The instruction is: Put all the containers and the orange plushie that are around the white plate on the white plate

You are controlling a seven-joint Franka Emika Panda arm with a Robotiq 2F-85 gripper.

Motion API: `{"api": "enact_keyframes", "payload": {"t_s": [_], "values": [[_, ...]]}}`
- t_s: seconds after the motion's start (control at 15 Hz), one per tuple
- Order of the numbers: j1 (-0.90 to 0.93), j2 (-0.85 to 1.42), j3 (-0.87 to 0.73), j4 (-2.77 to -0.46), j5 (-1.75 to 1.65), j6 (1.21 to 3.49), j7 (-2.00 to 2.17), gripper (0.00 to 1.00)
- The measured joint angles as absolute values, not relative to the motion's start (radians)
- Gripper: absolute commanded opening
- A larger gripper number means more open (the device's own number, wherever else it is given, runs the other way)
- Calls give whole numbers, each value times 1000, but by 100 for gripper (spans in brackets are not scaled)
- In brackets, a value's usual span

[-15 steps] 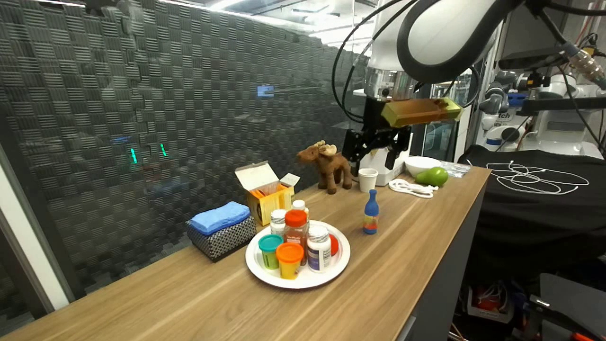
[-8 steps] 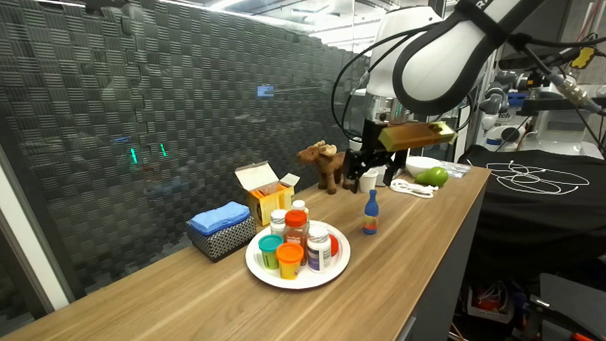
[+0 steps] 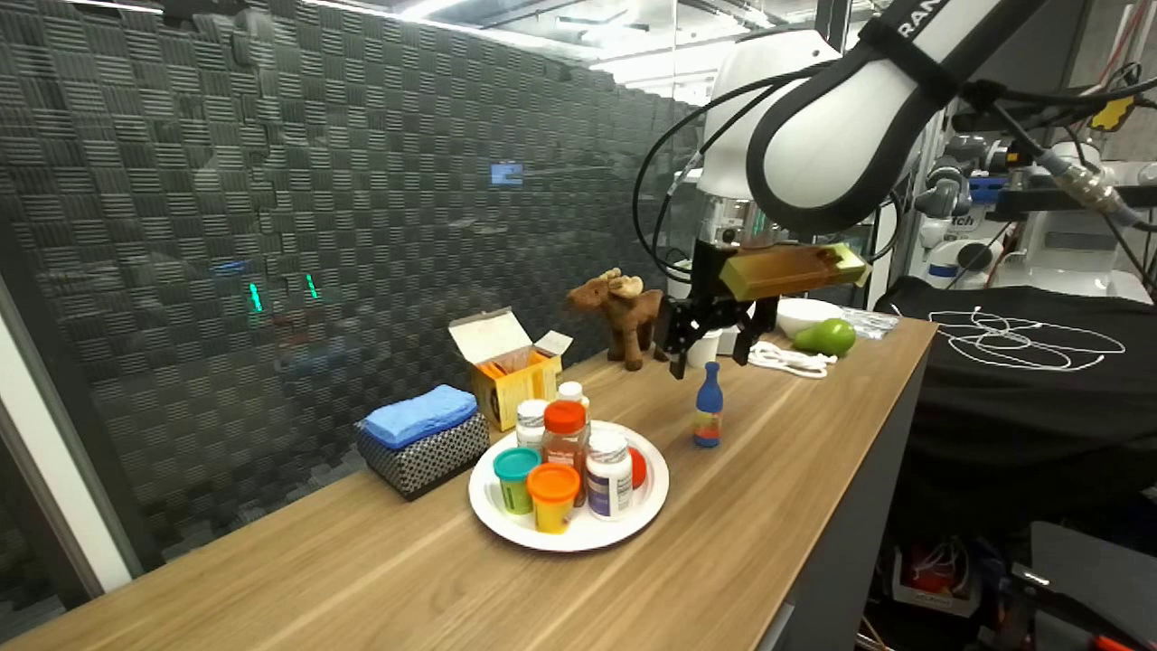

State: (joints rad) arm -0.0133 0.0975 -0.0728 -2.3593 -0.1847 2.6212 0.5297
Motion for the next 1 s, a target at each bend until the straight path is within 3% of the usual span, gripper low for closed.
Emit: {"api": "enact_keyframes", "payload": {"t_s": [0.47, 0.6, 0.73, 1.0], "values": [[-7, 93, -73, -2359, -222, 2620, 588, 15], [-3, 89, -73, -2359, -238, 2615, 610, 10], [-1, 83, -73, -2359, -263, 2606, 635, 13], [0, 64, -72, -2358, -275, 2568, 650, 10]]}}
